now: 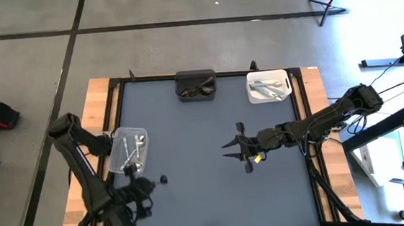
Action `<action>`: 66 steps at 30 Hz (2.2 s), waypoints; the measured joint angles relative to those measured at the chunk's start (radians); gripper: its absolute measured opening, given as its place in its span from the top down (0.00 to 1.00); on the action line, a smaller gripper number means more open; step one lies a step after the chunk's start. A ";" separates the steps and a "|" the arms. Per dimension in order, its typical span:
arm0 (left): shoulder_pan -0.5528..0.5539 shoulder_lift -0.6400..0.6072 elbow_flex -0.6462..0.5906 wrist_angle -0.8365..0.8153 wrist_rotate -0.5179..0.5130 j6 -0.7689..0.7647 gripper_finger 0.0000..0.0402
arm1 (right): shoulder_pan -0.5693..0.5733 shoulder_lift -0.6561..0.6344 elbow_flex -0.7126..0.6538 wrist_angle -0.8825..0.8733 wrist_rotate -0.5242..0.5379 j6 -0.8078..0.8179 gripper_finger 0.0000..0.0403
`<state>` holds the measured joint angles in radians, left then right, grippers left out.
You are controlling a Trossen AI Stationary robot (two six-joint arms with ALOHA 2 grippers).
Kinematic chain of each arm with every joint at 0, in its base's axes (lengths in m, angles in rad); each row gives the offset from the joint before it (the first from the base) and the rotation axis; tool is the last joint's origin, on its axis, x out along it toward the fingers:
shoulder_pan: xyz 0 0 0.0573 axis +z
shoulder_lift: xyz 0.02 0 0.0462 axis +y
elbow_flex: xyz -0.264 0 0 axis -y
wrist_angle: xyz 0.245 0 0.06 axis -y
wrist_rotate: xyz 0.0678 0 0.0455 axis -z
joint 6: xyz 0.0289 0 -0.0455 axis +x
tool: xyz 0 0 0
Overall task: Sort silverware by color (type)
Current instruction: Put the blue spoon into the transparent bin, then return to Home Position
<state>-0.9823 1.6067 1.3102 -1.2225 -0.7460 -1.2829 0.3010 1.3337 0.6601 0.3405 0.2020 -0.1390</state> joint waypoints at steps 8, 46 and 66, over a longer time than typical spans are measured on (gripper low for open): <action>0.073 -0.092 -0.013 -0.248 -0.210 -0.119 0.94 | 0.000 0.000 0.000 0.000 0.000 0.001 0.70; 0.317 -0.390 -0.583 -0.170 0.428 -0.303 0.78 | 0.000 0.042 0.000 0.011 0.038 0.003 0.70; 0.702 -0.558 -0.507 0.575 0.080 0.712 0.84 | -0.212 -0.245 0.058 -0.257 -0.193 0.000 0.82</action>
<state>-0.2805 1.0489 0.8030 -0.6478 -0.6659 -0.5711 0.0887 1.0885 0.7180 0.0833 0.0092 -0.1395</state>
